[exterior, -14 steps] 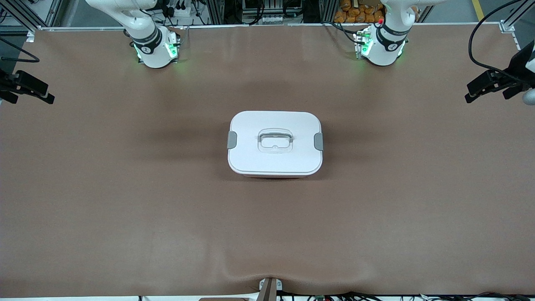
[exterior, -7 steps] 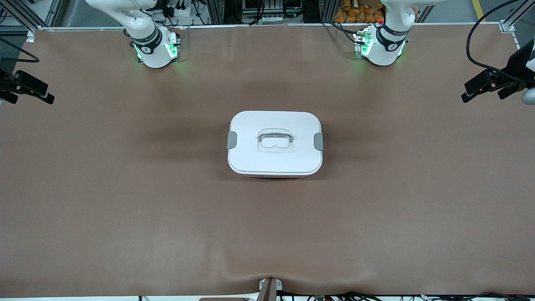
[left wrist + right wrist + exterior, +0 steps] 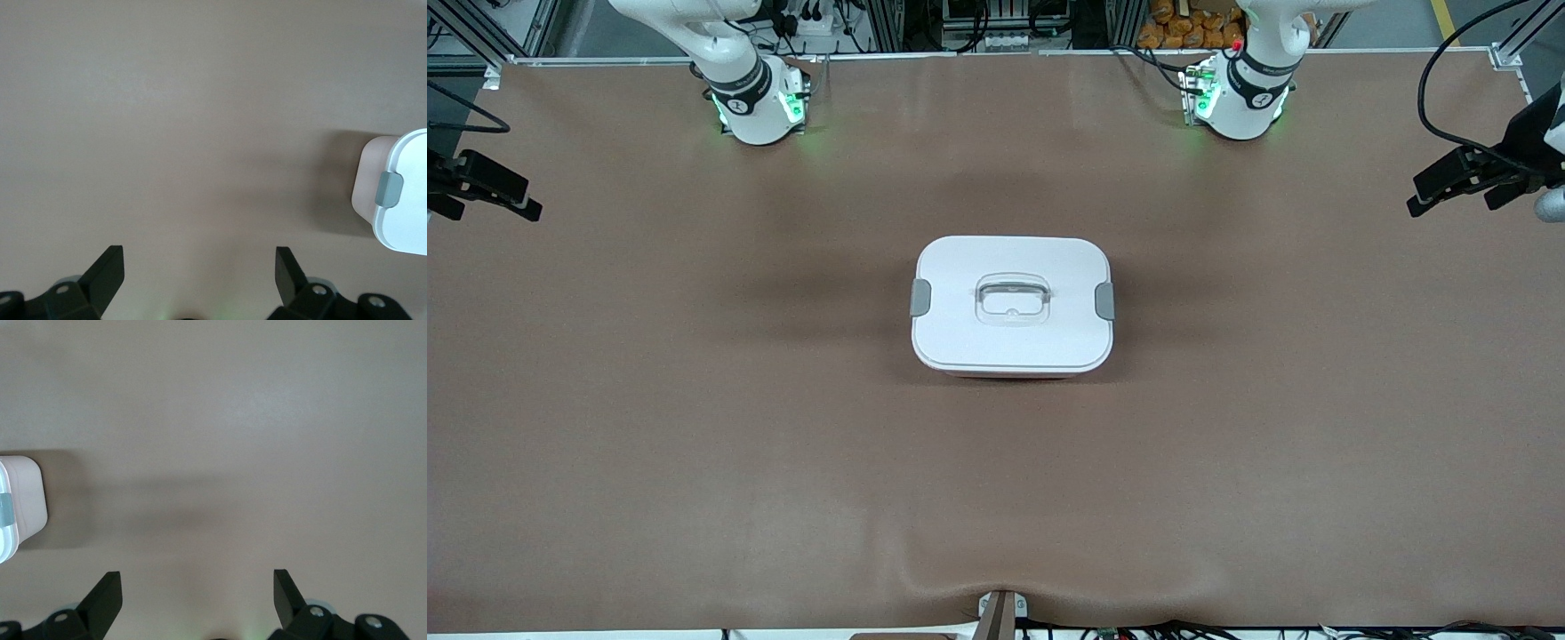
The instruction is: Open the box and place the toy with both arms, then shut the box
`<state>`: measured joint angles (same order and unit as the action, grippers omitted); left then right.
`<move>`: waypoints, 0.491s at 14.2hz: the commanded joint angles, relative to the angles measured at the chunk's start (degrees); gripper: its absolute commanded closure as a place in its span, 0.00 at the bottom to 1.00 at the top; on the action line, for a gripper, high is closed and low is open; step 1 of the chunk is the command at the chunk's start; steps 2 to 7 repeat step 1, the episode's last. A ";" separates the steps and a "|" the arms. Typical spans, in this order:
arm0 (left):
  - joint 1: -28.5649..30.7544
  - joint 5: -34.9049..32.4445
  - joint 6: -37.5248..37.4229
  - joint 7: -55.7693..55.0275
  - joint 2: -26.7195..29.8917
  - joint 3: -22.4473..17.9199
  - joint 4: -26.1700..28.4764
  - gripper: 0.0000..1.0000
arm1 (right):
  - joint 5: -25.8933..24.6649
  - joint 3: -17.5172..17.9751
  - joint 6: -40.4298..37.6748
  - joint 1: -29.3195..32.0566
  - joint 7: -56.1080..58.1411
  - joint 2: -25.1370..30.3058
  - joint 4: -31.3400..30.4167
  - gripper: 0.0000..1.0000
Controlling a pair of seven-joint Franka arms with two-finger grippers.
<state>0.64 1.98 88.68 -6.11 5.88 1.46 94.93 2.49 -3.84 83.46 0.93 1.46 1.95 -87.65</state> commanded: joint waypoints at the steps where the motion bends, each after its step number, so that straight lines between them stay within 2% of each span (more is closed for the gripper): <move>1: -0.11 1.01 -0.88 -0.83 -0.08 -0.05 -0.71 0.00 | 0.05 0.68 -0.05 1.01 -0.32 0.07 0.19 0.00; 7: -0.11 1.01 -0.88 -0.83 -0.08 -0.05 -0.71 0.00 | 0.05 0.68 -0.05 1.01 -0.32 0.07 0.19 0.00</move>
